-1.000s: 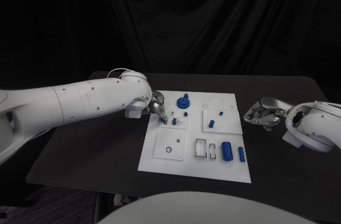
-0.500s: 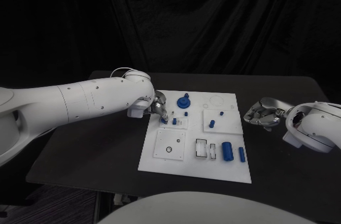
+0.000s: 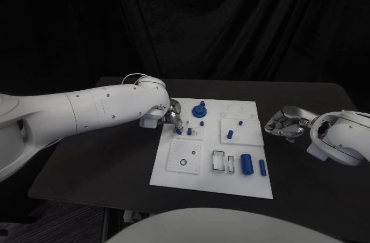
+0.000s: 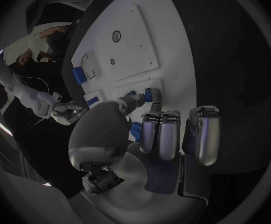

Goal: Assemble the parts on the task board

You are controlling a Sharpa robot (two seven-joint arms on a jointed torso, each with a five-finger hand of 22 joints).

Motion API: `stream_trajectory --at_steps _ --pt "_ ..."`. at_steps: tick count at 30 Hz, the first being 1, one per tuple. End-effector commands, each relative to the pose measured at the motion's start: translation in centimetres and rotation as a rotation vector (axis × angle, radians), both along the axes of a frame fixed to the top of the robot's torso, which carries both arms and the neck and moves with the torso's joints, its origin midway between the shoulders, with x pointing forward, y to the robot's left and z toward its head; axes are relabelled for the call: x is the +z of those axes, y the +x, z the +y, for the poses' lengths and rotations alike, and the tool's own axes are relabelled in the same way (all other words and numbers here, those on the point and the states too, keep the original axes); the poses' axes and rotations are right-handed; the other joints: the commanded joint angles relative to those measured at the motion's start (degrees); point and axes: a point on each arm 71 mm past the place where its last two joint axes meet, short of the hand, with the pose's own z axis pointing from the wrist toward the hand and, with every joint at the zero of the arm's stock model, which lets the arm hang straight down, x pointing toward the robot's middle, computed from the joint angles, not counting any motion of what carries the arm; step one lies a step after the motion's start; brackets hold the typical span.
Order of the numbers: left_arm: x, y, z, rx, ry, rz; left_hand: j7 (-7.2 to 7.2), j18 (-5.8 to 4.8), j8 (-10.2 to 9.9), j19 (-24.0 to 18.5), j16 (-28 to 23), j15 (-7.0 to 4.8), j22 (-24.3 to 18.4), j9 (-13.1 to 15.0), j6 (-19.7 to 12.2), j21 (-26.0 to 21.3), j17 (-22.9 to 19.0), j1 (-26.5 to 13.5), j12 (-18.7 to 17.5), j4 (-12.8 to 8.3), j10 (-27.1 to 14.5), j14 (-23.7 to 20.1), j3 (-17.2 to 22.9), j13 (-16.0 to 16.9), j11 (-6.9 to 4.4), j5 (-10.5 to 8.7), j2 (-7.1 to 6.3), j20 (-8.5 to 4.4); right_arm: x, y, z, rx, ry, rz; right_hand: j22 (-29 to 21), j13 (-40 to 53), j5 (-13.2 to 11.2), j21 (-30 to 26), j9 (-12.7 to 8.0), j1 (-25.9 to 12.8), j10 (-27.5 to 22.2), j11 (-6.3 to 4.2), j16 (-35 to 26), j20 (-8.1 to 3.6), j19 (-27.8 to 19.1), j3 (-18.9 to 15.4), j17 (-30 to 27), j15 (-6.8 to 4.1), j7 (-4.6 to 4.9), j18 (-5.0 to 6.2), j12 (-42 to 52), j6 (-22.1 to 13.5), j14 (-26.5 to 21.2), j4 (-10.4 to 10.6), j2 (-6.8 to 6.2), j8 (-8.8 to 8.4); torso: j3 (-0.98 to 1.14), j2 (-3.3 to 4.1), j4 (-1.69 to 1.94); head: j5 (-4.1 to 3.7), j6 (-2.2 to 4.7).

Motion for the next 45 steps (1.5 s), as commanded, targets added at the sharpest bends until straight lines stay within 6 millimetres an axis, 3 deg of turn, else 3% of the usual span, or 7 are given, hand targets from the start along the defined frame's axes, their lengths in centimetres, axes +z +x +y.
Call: stream_trajectory --at_steps 1,18,22,25,33,35,45 --pt "-0.18 -0.17 -0.12 -0.003 0.007 0.019 -0.06 0.7 -0.3 2.9 0.1 0.08 13.1 0.0 0.0 -0.4 15.1 0.1 0.2 0.1 6.1 5.9 -0.8 15.1 0.04 0.18 0.54 0.11 -0.17 -0.11 -0.02 -0.003 -0.012 0.011 -0.1 -0.1 0.4 -0.3 -0.1 0.7 -0.4 -0.1 -0.2 0.11 -0.3 0.3 -0.1 0.04 0.0 1.19 -0.2 -0.2 -0.4 0.1 0.06 -0.02 0.05 -0.06 -0.03 -0.01 -0.01" --pt "-0.32 -0.31 -0.05 0.007 0.021 0.02 -0.04 0.74 -0.7 2.8 0.1 0.12 13.0 -0.2 0.0 -0.5 15.1 0.6 0.2 -0.2 6.1 5.9 -2.9 15.1 0.07 -0.16 1.38 0.16 -0.2 -0.1 0.0 -0.002 -0.014 0.015 -0.1 -0.2 0.4 -0.4 -0.1 0.7 -0.5 -0.08 -0.2 0.12 -0.4 0.3 -0.1 0.05 0.02 1.19 -0.2 -0.3 -0.4 0.1 -0.03 -0.04 0.0 -0.17 0.0 0.14 -0.01" --pt "-0.39 -0.39 -0.21 0.007 0.016 0.017 0.04 0.73 -1.1 2.8 0.1 0.16 13.0 -0.5 0.1 -0.5 15.1 1.0 0.2 -0.1 6.1 5.9 -5.4 15.1 0.15 -1.73 2.18 0.24 -0.21 -0.1 0.02 -0.002 -0.014 0.016 -0.1 -0.2 0.4 -0.5 -0.1 0.7 -0.6 -0.08 -0.2 0.13 -0.4 0.3 -0.1 0.06 0.02 1.2 -0.2 -0.3 -0.4 0.1 -0.05 -0.04 0.03 -0.18 -0.02 0.17 -0.01" --pt "-0.5 -0.44 -0.22 0.01 0.015 0.016 0.11 0.77 -1.5 2.8 0.1 0.21 13.0 -0.8 0.1 -0.7 15.1 1.4 0.2 0.2 6.1 5.9 -7.6 15.1 0.23 -4.2 2.95 0.3 -0.22 -0.1 0.01 -0.001 -0.014 0.017 -0.1 -0.2 0.4 -0.5 -0.1 0.7 -0.6 -0.08 -0.2 0.13 -0.4 0.3 -0.1 0.06 0.02 1.2 -0.2 -0.3 -0.4 0.1 -0.05 -0.04 0.01 -0.18 -0.02 0.12 -0.01" --pt "-0.77 -0.41 0.1 0.025 0.021 0.014 0.34 0.83 -2.0 2.6 0.1 0.36 12.9 -1.1 -0.2 -0.9 15.1 1.6 0.2 0.7 6.1 5.9 -9.7 15.1 0.39 -5.32 3.43 0.36 -0.24 -0.11 -0.03 -0.002 -0.016 0.02 -0.1 -0.2 0.4 -0.5 -0.1 0.7 -0.6 -0.08 -0.2 0.13 -0.4 0.3 -0.1 0.06 0.02 1.2 -0.2 -0.3 -0.4 0.1 -0.05 -0.04 0.02 -0.13 -0.03 0.19 -0.01" --pt "-0.83 -0.41 0.15 0.027 0.022 0.015 0.82 0.9 -3.0 2.4 0.1 0.68 12.8 -1.8 -1.1 -1.3 15.1 1.1 0.2 1.9 6.1 5.9 -12.2 15.1 0.82 -7.69 3.88 0.66 -0.24 -0.11 -0.03 -0.002 -0.017 0.021 -0.1 -0.2 0.4 -0.5 -0.1 0.7 -0.6 -0.08 -0.2 0.13 -0.4 0.3 -0.1 0.06 0.02 1.2 -0.2 -0.3 -0.4 0.1 -0.05 -0.04 0.02 -0.14 -0.04 0.25 -0.01" --pt "-1.06 -0.46 0.3 0.039 0.027 0.012 1.88 1.04 -4.8 2.1 0.1 1.43 12.6 -3.2 -2.9 -1.9 15.1 0.2 0.2 4.1 6.1 5.9 -17.4 15.1 1.69 -9.5 4.56 1.31 -0.29 -0.14 -0.04 -0.002 -0.02 0.026 -0.1 -0.3 0.4 -0.6 -0.1 0.8 -0.7 -0.07 -0.3 0.13 -0.4 0.4 -0.2 0.06 0.04 1.21 -0.2 -0.3 -0.5 0.0 -0.09 -0.05 0.03 -0.19 -0.02 0.25 -0.01"
